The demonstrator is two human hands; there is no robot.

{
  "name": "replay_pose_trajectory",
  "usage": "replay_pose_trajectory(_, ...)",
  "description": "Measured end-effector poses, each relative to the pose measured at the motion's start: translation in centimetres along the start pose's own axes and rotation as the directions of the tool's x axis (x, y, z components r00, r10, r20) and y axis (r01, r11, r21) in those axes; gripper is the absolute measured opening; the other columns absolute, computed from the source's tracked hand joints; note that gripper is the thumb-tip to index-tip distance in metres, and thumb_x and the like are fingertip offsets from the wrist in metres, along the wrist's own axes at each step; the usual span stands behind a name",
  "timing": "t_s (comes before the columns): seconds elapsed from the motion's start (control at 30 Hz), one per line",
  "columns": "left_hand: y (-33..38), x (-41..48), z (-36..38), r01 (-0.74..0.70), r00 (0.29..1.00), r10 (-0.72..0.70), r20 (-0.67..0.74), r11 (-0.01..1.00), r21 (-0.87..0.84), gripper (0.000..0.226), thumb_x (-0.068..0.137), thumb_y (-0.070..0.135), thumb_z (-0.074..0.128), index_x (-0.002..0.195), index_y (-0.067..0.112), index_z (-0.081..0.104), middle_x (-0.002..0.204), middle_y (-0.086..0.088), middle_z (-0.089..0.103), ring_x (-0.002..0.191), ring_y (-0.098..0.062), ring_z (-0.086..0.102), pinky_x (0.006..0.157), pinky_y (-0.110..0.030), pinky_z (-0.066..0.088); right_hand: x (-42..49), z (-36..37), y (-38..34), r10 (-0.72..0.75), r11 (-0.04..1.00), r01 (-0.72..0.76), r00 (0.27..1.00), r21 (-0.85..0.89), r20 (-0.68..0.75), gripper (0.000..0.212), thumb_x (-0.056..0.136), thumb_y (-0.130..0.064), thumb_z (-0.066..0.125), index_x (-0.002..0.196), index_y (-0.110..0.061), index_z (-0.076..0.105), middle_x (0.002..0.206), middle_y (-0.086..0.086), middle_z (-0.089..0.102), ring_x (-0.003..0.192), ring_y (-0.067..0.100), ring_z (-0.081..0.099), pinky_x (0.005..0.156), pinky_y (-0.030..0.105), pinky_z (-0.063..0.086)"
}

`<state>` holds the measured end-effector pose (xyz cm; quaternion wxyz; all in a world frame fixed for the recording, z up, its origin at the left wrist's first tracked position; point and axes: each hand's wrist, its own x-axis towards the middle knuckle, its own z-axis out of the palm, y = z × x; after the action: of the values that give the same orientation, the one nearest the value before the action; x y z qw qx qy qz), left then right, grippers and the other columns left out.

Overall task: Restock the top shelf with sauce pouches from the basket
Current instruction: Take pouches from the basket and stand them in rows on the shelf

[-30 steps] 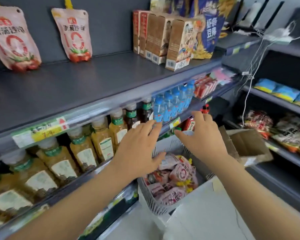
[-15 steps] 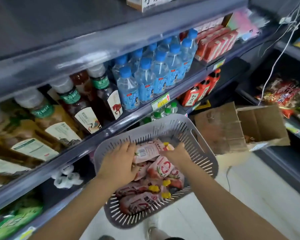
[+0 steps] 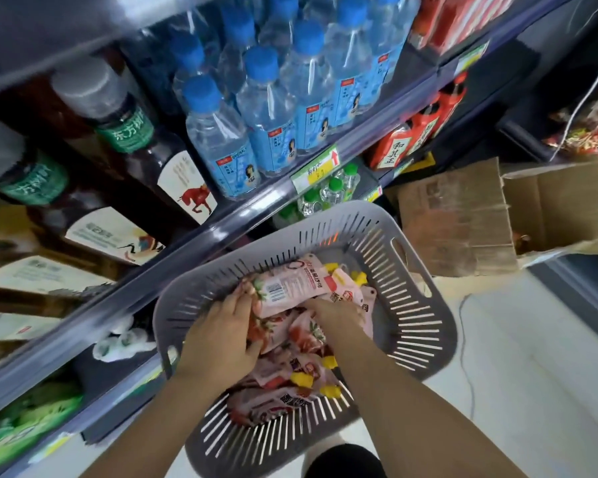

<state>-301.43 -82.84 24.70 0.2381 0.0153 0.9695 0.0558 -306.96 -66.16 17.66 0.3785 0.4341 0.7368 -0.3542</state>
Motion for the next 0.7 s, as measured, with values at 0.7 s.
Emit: replay_pose_trajectory(0.7, 2.9, 8.2, 2.9, -0.057, 0.998, 0.054, 0.032, 0.99, 0.129, 0.064, 0.083, 0.037, 0.064, 0.135, 0.014, 0.035, 0.131, -0.01, 0.047, 0.117, -0.029, 0.048, 0.097, -0.04, 0.041, 2.8, 0.9, 1.5, -0.019, 0.825, -0.033, 0.996, 0.564, 0.086, 0.108, 0.017, -0.03, 0.084, 0.117, -0.006, 0.052, 0.097, 0.014, 0.067, 0.084, 0.031, 0.067, 0.074, 0.046, 0.058)
